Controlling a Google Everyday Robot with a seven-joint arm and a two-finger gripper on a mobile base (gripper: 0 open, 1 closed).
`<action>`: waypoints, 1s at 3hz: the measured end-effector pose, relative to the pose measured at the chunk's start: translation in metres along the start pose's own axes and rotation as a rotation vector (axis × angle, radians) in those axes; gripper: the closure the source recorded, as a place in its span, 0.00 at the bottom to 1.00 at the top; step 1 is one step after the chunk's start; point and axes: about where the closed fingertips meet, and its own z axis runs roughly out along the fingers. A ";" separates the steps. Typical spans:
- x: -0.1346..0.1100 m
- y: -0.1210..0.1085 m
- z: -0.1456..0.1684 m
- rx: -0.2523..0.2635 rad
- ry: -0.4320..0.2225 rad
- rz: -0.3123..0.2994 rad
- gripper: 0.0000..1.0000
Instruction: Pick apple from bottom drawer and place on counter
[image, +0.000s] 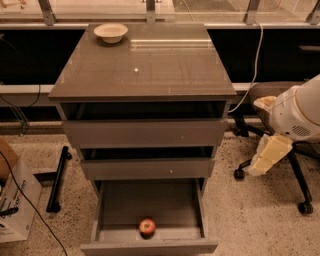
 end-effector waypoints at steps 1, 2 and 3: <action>-0.017 0.013 0.026 -0.013 0.006 -0.011 0.00; -0.029 0.029 0.067 -0.030 -0.002 -0.027 0.00; -0.033 0.046 0.106 -0.059 -0.033 -0.028 0.00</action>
Offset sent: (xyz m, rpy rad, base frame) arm 0.0078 0.0885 -0.0997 0.0083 0.0251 0.0608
